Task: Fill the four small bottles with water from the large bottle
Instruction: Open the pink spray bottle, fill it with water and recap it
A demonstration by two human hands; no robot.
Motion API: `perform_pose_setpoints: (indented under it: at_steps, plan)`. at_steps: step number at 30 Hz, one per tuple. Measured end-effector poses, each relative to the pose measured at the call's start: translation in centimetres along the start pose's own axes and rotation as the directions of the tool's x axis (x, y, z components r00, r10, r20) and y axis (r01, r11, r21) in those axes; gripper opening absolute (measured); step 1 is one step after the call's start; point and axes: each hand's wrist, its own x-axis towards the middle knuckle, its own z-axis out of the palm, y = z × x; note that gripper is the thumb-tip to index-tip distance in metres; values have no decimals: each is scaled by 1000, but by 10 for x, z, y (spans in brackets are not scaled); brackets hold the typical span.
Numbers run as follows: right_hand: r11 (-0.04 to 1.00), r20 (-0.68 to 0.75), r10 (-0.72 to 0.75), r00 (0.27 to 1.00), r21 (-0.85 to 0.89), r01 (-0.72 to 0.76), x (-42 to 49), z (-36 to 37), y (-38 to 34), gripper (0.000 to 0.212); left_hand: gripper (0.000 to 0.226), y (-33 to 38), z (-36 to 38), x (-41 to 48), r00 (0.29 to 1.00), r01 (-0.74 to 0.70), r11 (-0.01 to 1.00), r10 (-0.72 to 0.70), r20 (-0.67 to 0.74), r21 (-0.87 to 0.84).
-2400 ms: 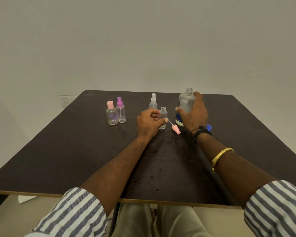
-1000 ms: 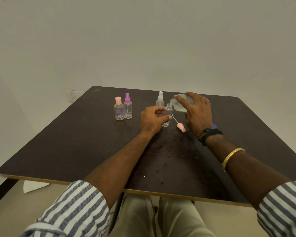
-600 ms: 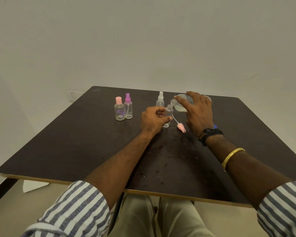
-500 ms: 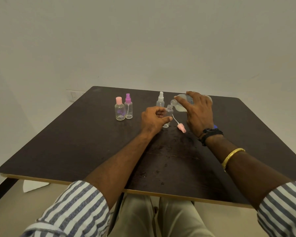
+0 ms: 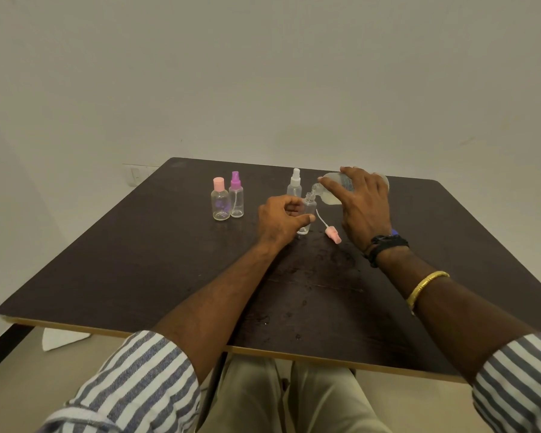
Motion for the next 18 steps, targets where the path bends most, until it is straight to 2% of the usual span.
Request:
perform_pose_setpoints:
  at_steps: [18]
  plan:
    - [999, -21, -7, 1000, -32, 6, 2, 2, 2, 93, 40, -2, 0, -1, 1000, 14, 1000, -14, 18, -2]
